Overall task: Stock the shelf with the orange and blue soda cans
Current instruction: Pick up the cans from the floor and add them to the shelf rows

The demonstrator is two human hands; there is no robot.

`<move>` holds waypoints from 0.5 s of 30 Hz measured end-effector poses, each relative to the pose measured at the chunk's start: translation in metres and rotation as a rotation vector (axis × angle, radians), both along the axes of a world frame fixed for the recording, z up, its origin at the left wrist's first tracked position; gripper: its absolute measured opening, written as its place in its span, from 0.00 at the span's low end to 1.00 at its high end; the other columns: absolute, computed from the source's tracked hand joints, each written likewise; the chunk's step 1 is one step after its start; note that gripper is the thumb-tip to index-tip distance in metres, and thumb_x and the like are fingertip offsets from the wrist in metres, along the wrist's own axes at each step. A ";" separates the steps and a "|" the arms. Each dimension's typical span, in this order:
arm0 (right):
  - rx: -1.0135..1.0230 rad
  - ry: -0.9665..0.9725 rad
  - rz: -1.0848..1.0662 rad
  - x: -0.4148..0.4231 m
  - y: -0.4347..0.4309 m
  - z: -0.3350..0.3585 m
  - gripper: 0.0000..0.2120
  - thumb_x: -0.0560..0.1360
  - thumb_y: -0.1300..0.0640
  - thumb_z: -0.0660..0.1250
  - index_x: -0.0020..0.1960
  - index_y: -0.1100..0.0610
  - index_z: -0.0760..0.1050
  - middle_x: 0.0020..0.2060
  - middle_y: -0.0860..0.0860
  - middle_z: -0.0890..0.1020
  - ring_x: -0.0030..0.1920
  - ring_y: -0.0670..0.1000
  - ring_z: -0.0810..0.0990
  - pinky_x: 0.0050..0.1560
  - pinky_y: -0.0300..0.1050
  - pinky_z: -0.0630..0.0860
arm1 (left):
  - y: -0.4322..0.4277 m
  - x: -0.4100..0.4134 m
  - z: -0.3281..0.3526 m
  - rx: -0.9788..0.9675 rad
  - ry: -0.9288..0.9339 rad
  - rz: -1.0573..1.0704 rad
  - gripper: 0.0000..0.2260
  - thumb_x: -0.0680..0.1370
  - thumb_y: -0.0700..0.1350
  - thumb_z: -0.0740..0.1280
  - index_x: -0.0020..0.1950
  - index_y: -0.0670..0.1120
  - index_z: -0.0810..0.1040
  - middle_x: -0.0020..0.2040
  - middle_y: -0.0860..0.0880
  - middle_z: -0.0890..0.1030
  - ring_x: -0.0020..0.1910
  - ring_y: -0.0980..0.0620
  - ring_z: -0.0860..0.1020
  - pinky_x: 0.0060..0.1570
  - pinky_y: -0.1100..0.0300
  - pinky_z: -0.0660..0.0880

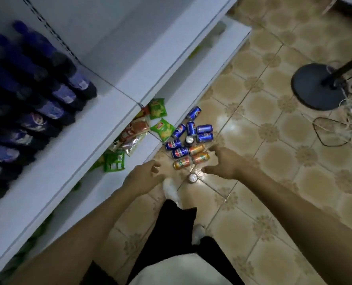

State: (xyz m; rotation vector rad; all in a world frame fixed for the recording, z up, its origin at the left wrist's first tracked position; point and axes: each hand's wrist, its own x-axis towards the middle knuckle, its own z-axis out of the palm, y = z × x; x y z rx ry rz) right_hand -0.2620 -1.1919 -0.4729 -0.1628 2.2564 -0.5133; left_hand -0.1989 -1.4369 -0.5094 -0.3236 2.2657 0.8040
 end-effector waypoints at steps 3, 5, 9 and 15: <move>0.033 -0.154 -0.253 -0.023 0.013 -0.078 0.30 0.74 0.45 0.69 0.70 0.57 0.65 0.65 0.57 0.74 0.62 0.57 0.74 0.56 0.45 0.69 | 0.005 -0.028 -0.066 0.045 -0.166 0.054 0.20 0.76 0.52 0.68 0.66 0.47 0.72 0.58 0.49 0.78 0.55 0.50 0.76 0.55 0.56 0.74; 0.049 -0.225 -0.398 -0.033 0.022 -0.140 0.30 0.74 0.43 0.68 0.69 0.58 0.67 0.63 0.57 0.76 0.60 0.57 0.75 0.55 0.46 0.71 | 0.008 -0.046 -0.119 0.053 -0.260 0.077 0.18 0.78 0.50 0.66 0.66 0.44 0.73 0.58 0.47 0.77 0.57 0.49 0.76 0.51 0.59 0.72; 0.026 -0.346 -0.638 -0.046 0.032 -0.272 0.24 0.74 0.48 0.69 0.65 0.61 0.73 0.59 0.57 0.79 0.58 0.58 0.77 0.55 0.47 0.72 | 0.018 -0.069 -0.242 0.031 -0.378 0.256 0.12 0.79 0.47 0.64 0.59 0.43 0.76 0.54 0.47 0.77 0.54 0.48 0.76 0.51 0.57 0.72; -0.154 -0.442 -0.809 -0.081 0.008 -0.487 0.09 0.78 0.56 0.65 0.41 0.58 0.77 0.38 0.54 0.78 0.39 0.52 0.76 0.43 0.46 0.72 | 0.049 -0.080 -0.468 0.183 -0.486 0.906 0.12 0.80 0.38 0.60 0.63 0.39 0.73 0.56 0.39 0.78 0.48 0.44 0.80 0.46 0.53 0.76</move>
